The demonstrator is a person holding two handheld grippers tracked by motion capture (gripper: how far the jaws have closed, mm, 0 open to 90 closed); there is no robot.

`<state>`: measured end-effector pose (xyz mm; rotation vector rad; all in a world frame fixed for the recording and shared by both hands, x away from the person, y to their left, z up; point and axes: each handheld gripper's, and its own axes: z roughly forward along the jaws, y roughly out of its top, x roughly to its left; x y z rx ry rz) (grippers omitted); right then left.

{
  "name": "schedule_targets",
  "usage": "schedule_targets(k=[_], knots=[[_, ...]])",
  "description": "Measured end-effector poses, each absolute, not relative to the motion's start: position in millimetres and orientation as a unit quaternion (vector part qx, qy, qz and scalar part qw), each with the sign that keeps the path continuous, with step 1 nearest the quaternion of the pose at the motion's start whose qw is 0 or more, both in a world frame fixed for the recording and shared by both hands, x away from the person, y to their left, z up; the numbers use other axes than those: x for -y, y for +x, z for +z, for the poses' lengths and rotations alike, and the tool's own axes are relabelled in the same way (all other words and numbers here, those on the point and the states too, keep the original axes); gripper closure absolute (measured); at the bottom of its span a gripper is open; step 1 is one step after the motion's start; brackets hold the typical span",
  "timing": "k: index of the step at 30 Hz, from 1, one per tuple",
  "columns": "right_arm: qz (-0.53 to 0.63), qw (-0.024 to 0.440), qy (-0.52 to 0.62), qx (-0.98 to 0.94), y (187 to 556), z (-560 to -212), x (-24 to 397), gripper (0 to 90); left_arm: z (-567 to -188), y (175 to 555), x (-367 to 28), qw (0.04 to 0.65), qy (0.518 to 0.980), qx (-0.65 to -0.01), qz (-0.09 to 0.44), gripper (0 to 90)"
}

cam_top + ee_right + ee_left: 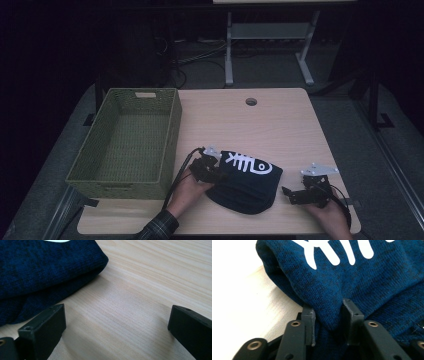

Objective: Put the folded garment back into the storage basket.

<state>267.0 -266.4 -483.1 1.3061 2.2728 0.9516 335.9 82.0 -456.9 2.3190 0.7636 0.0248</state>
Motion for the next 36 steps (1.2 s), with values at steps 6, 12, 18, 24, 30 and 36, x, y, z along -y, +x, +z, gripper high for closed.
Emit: schedule_targets(k=[6,12,18,24,30,36], knots=[[0.336,0.175,0.461,-0.802,267.1,-483.1,266.4,1.3,-454.7,338.1,-84.3,0.352,0.886,-0.300,-0.003,71.9],[0.336,0.175,0.462,-0.802,267.0,-483.0,266.3,1.3,-445.2,338.2,-86.2,0.359,0.884,-0.300,-0.009,72.8],[0.336,0.175,0.461,-0.802,267.0,-483.0,266.3,1.3,-431.3,337.2,-90.9,0.373,0.878,-0.299,-0.016,73.4],[0.336,0.175,0.461,-0.802,267.0,-483.0,266.3,1.3,-417.5,334.7,-93.7,0.385,0.876,-0.291,-0.017,73.7],[0.336,0.175,0.461,-0.803,267.0,-483.0,266.4,1.3,-401.8,334.1,-96.9,0.395,0.873,-0.285,-0.011,73.7],[0.336,0.176,0.461,-0.802,267.1,-483.1,266.4,1.3,-388.8,333.2,-99.8,0.401,0.872,-0.280,-0.009,74.2]])
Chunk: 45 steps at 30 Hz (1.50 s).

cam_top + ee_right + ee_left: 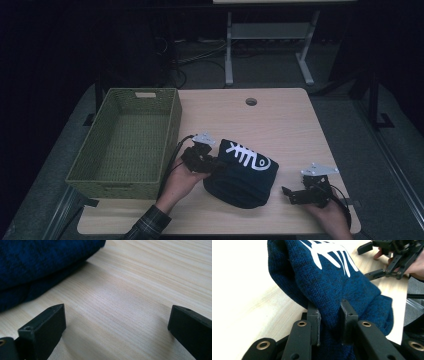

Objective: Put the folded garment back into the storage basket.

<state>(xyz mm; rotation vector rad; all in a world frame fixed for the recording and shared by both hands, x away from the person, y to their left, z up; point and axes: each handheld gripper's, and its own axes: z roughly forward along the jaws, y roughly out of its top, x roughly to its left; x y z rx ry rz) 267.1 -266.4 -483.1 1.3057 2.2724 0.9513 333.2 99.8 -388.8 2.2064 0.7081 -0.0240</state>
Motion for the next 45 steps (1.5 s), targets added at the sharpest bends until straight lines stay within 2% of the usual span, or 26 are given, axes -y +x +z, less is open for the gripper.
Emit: schedule_targets(k=[17,30,45], knots=[[0.337,0.174,0.462,-0.802,266.9,-483.0,266.2,1.3,-349.2,331.0,-113.5,0.407,0.874,-0.265,-0.004,74.9],[0.336,0.175,0.461,-0.802,267.0,-482.9,266.4,1.3,-315.6,332.0,-131.3,0.382,0.884,-0.270,0.009,74.9],[0.336,0.175,0.461,-0.802,266.9,-482.9,266.4,1.4,-280.0,343.1,-160.5,0.347,0.894,-0.282,-0.008,74.8]])
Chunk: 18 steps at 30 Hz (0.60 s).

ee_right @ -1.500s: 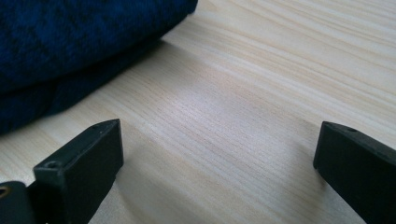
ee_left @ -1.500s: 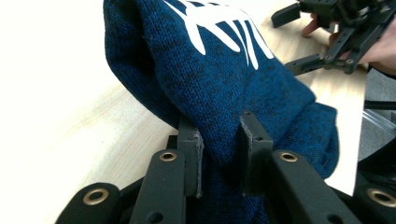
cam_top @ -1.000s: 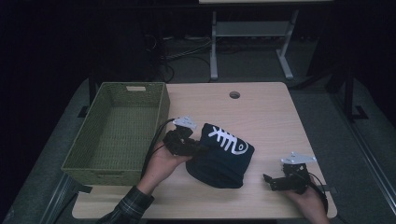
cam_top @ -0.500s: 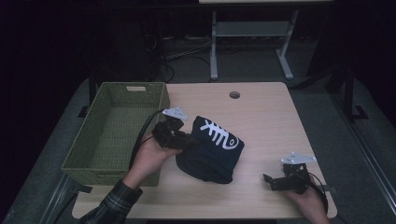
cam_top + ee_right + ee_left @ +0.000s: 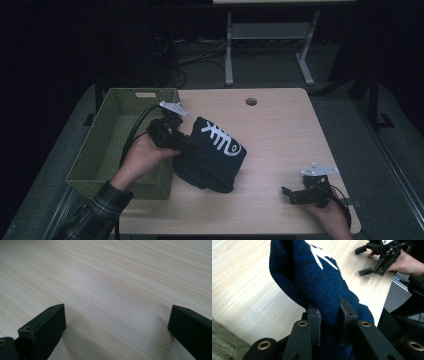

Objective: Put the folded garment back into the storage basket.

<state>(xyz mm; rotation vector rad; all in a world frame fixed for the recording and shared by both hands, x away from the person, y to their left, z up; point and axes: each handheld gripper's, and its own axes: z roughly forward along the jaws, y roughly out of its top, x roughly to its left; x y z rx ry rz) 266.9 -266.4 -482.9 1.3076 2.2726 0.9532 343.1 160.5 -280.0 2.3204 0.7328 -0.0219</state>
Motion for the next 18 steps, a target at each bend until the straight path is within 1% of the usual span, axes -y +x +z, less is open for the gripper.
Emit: schedule_targets(k=[6,18], knots=[[0.337,0.175,0.461,-0.802,266.9,-482.9,266.4,1.4,-265.9,347.4,-173.6,0.352,0.888,-0.295,-0.017,74.8],[0.336,0.175,0.462,-0.802,266.8,-482.9,266.3,1.4,-236.3,345.7,-198.3,0.357,0.881,-0.310,0.008,74.8]])
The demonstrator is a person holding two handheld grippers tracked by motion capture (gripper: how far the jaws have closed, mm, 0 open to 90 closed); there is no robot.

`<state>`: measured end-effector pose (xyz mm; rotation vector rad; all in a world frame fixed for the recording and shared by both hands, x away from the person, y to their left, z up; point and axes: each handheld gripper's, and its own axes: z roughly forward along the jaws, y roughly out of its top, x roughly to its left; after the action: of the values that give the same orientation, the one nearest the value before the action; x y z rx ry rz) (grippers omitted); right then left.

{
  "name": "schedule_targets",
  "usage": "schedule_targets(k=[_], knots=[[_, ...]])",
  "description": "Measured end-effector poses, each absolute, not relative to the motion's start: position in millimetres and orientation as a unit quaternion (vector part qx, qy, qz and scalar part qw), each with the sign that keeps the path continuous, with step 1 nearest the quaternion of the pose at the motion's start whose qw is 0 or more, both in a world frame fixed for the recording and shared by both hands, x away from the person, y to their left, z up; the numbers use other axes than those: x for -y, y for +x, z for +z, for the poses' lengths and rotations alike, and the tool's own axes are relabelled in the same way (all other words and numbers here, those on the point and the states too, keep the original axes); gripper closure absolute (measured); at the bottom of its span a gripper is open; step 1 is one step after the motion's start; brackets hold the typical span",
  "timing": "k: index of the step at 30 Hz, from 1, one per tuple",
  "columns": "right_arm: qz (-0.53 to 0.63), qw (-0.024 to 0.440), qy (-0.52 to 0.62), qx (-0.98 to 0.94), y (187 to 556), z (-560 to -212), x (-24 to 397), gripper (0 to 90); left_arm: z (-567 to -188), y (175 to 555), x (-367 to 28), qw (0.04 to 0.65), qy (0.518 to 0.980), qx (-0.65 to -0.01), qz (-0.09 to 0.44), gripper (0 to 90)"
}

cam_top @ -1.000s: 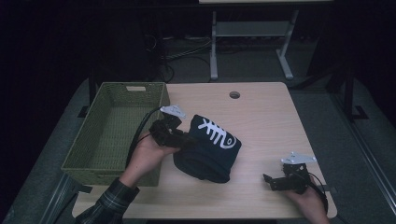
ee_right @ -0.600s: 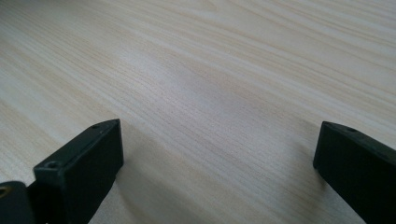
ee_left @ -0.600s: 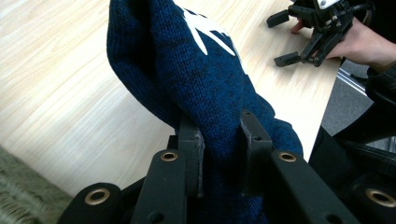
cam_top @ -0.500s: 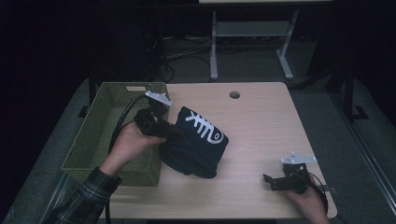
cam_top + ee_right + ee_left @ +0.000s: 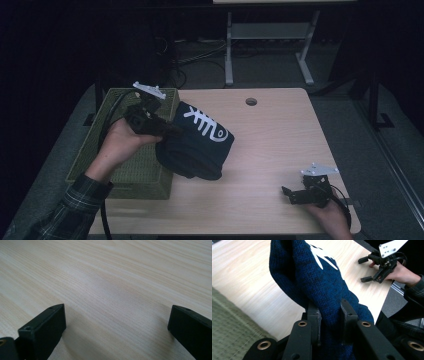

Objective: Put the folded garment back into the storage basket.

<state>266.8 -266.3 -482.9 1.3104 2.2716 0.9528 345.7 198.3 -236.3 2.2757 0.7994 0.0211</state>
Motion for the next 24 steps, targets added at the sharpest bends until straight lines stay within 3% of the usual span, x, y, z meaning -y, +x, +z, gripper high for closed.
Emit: schedule_targets(k=[24], knots=[[0.336,0.176,0.466,-0.800,267.0,-482.9,266.5,1.4,-189.5,327.6,-276.9,0.370,0.852,-0.364,0.072,74.7]])
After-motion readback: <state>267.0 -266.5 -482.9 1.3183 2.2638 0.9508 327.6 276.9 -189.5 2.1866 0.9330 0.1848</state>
